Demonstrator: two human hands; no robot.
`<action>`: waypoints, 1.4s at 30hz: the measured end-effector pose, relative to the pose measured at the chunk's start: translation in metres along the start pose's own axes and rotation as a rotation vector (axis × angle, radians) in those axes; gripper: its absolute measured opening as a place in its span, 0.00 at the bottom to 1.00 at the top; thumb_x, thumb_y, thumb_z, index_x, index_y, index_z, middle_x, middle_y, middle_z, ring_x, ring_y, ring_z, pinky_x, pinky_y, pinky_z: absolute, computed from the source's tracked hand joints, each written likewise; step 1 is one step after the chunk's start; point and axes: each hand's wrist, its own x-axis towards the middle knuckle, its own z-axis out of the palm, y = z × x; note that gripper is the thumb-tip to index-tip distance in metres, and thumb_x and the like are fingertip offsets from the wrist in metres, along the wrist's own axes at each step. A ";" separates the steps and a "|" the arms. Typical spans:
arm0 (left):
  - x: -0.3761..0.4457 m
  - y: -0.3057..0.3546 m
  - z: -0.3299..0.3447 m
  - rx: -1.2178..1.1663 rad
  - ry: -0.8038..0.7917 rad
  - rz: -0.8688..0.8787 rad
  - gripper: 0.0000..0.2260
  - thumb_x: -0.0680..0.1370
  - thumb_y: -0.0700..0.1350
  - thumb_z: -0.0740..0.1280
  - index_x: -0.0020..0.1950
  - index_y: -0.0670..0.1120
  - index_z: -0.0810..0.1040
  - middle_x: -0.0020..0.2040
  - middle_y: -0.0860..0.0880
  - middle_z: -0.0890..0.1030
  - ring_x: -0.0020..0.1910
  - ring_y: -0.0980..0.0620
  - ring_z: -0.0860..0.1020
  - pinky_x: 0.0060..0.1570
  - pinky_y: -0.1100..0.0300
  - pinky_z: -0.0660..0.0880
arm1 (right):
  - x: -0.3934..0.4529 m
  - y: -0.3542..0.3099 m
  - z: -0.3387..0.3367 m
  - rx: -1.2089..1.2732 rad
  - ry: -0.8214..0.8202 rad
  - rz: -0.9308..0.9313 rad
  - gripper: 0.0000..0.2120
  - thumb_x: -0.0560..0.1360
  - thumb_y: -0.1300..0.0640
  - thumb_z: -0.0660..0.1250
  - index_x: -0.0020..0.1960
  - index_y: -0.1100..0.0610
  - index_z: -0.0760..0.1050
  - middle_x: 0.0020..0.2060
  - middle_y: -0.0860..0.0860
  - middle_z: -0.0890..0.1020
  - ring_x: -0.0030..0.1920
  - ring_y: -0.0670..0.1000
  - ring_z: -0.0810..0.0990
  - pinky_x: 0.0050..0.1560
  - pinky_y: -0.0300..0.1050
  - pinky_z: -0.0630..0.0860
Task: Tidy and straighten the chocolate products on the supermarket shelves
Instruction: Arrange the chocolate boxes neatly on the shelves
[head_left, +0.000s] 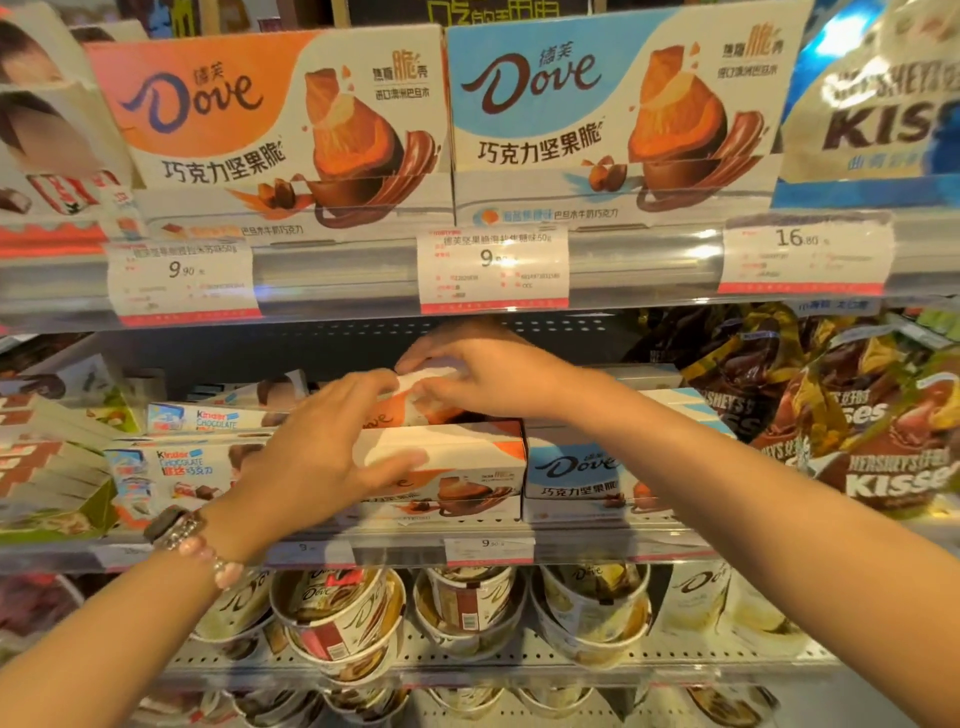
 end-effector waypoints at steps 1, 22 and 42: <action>0.001 -0.003 -0.001 -0.033 -0.013 -0.029 0.25 0.72 0.64 0.58 0.66 0.55 0.64 0.58 0.59 0.69 0.53 0.58 0.70 0.46 0.63 0.68 | -0.001 0.002 -0.006 0.016 -0.039 0.022 0.18 0.75 0.60 0.66 0.64 0.56 0.73 0.60 0.50 0.77 0.60 0.45 0.73 0.62 0.39 0.70; 0.012 -0.004 0.011 0.050 -0.249 -0.052 0.37 0.67 0.74 0.55 0.71 0.57 0.66 0.69 0.56 0.65 0.68 0.55 0.61 0.69 0.51 0.60 | -0.056 0.056 0.008 -0.065 0.043 0.108 0.13 0.77 0.56 0.64 0.60 0.54 0.78 0.56 0.48 0.81 0.56 0.46 0.78 0.58 0.42 0.75; 0.015 -0.006 0.029 0.151 -0.191 0.070 0.36 0.67 0.66 0.67 0.71 0.54 0.62 0.69 0.53 0.69 0.67 0.51 0.66 0.66 0.54 0.60 | -0.009 0.092 -0.006 0.078 -0.115 0.419 0.15 0.76 0.53 0.66 0.61 0.54 0.75 0.57 0.48 0.77 0.56 0.46 0.74 0.56 0.36 0.68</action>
